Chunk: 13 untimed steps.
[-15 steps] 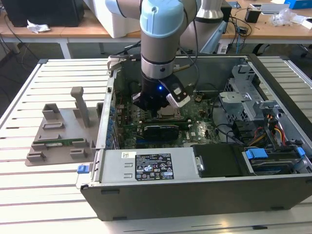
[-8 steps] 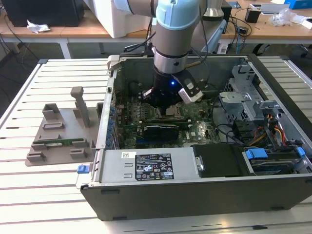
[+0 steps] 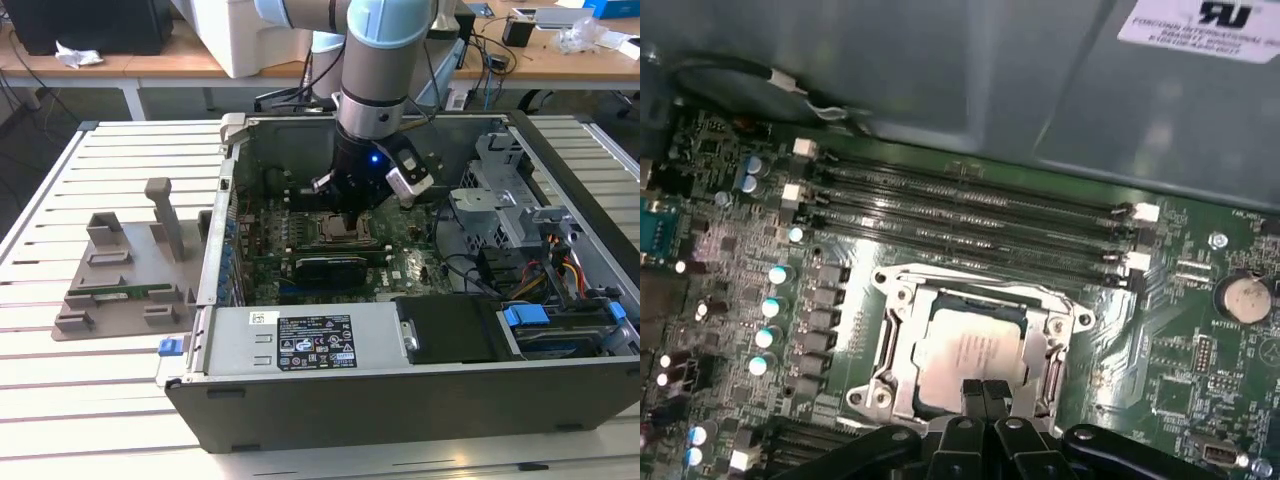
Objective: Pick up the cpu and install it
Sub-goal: 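Install the second cpu locking lever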
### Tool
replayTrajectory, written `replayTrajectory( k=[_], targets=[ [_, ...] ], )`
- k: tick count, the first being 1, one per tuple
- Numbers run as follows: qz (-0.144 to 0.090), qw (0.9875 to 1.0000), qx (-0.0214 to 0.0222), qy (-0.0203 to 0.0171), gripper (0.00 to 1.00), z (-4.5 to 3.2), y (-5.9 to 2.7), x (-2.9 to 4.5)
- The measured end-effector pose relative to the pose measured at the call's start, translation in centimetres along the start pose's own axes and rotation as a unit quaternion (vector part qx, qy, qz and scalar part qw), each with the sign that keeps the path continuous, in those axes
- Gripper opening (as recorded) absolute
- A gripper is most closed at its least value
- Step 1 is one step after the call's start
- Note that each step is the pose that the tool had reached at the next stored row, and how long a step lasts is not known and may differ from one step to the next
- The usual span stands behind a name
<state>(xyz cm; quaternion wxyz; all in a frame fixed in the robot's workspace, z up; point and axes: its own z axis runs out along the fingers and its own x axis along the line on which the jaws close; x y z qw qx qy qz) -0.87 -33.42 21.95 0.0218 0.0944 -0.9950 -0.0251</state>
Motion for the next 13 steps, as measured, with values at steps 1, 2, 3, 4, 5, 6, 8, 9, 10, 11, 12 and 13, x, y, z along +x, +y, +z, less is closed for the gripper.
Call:
replayTrajectory(
  k=[1,2,3,4,5,6,8,9,10,11,12,13],
  targets=[
    [0.0,1.0,0.0,0.0,0.11,-0.89,0.11,0.02],
    [0.0,1.0,0.0,0.0,0.11,-1.74,0.21,0.04],
    [0.0,1.0,0.0,0.0,0.11,-2.2,0.27,0.06],
    [0.0,1.0,0.0,0.0,0.11,-2.94,0.37,0.08],
    [0.0,1.0,0.0,0.0,0.11,-3.74,0.51,0.09],
    [0.0,1.0,0.0001,0.0001,0.11,-4.29,0.62,0.09],
    [0.0,1.0,-0.0001,-0.0001,0.11,-4.51,0.64,0.1],
    [0.0,1.0,0.0,0.0,0.11,-4.53,0.64,0.1],
    [0.0,1.0,0.0,0.0,0.11,-4.53,0.64,0.1],
    [0.0,1.0,0.0,0.0,0.11,-4.53,0.64,0.1],
    [0.0,1.0,0.0,0.0,0.11,-4.54,0.64,0.1],
    [0.0,1.0,0.0,0.0,0.11,-4.54,0.64,0.1]
  ],
)
